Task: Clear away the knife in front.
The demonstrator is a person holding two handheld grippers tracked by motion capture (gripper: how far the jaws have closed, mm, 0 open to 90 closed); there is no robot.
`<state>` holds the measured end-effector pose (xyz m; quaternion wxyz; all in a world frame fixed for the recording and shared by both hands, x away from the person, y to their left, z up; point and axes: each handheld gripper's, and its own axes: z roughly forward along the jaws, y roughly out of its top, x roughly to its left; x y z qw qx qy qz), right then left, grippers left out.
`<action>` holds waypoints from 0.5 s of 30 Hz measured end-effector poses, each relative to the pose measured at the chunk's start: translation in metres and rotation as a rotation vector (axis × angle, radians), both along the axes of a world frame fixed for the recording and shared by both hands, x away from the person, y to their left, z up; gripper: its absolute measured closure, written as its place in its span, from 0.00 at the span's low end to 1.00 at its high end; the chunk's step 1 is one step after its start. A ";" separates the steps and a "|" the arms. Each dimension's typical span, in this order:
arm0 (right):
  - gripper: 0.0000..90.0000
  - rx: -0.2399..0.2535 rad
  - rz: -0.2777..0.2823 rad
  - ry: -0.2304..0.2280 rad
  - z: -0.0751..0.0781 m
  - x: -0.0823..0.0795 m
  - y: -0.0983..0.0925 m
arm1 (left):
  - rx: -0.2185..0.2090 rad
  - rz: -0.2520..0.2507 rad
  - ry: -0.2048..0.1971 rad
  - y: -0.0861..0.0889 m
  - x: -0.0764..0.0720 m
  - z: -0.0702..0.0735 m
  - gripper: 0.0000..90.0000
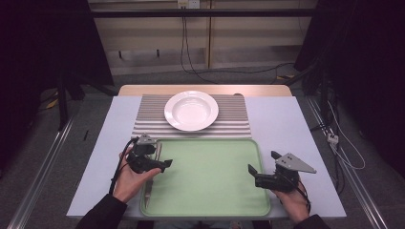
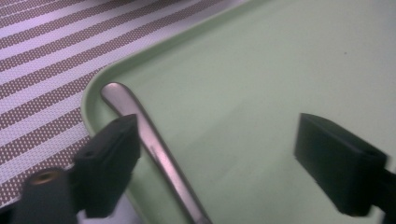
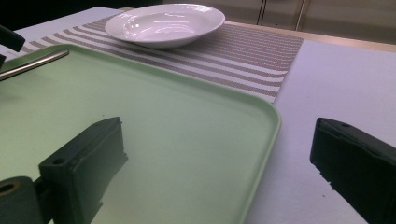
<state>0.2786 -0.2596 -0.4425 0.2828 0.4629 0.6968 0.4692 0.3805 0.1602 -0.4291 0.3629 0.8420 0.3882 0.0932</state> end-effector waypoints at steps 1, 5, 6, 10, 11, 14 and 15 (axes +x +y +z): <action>0.03 0.001 -0.002 0.000 0.000 0.000 0.000 | -0.006 -0.013 0.003 0.001 0.000 0.001 0.12; 0.03 -0.002 0.004 0.000 0.000 0.000 0.001 | -0.066 -0.061 0.002 0.005 0.000 0.007 0.07; 0.03 -0.002 0.004 -0.001 0.000 0.000 0.001 | -0.081 -0.062 0.006 0.005 -0.001 0.009 0.08; 0.03 0.000 0.000 0.002 0.000 0.001 0.001 | -0.073 -0.035 -0.084 0.004 -0.004 0.017 0.09; 0.03 0.000 -0.001 0.002 0.000 0.001 0.001 | -0.068 -0.030 -0.110 0.005 -0.005 0.018 0.09; 0.03 -0.001 -0.002 0.000 0.000 0.000 0.000 | -0.038 -0.023 -0.143 0.007 -0.007 0.020 0.08; 0.03 -0.002 -0.004 -0.001 0.000 0.000 0.000 | -0.041 -0.017 -0.154 0.007 -0.008 0.019 0.08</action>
